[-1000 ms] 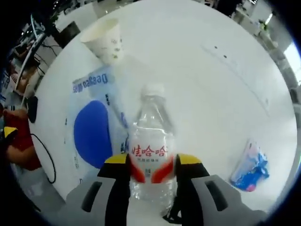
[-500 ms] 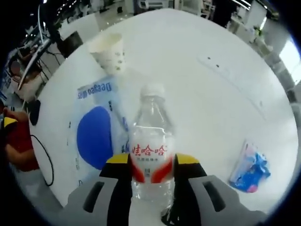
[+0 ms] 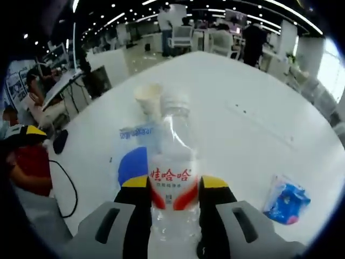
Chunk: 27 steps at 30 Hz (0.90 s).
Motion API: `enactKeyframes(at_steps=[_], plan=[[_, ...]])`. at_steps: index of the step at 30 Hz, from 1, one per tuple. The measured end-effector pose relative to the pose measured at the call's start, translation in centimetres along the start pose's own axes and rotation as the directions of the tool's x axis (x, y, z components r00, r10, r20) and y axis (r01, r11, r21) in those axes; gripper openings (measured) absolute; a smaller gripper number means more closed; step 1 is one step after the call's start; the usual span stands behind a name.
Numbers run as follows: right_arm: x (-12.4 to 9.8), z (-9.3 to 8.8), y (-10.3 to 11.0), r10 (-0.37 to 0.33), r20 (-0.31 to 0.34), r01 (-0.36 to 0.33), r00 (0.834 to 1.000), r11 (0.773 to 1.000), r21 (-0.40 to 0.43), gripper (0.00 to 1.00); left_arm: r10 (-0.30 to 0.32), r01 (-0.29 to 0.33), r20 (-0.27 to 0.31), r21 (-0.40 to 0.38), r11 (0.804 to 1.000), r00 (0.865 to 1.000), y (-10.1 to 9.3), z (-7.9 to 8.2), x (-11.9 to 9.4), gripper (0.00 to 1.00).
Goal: Arrange the tabletop items into an orderly group along one side of the table until the central work area is clear of visible clutter.
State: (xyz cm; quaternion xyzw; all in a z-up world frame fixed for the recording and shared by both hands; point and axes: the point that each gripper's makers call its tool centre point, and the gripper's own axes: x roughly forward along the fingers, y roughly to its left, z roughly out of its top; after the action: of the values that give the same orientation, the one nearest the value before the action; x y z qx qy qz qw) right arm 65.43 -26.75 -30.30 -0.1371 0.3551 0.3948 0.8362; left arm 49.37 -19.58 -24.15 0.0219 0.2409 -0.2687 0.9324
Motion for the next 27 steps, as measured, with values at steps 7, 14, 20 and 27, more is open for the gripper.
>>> enactKeyframes(at_steps=[7,14,20,27], plan=[[-2.6,1.6,2.6,0.049,0.108,-0.045,0.993,0.998,-0.037,0.33,-0.017,0.022,0.104,-0.047,0.999,0.994,-0.5,2.1,-0.8,0.90],[-5.3,2.1,5.3,0.103,0.204,-0.093,0.974,0.994,-0.057,0.33,-0.010,0.039,0.243,-0.116,0.993,0.970,-0.4,5.2,-2.0,0.88],[-7.4,2.2,7.5,0.114,0.269,-0.092,0.956,0.991,-0.095,0.33,-0.007,0.067,0.285,-0.202,0.977,0.959,-0.6,6.3,-2.1,0.84],[-9.7,2.2,10.3,0.144,0.318,-0.098,0.937,0.983,-0.156,0.33,-0.004,0.104,0.313,-0.301,0.948,0.950,-1.2,7.8,-1.7,0.79]])
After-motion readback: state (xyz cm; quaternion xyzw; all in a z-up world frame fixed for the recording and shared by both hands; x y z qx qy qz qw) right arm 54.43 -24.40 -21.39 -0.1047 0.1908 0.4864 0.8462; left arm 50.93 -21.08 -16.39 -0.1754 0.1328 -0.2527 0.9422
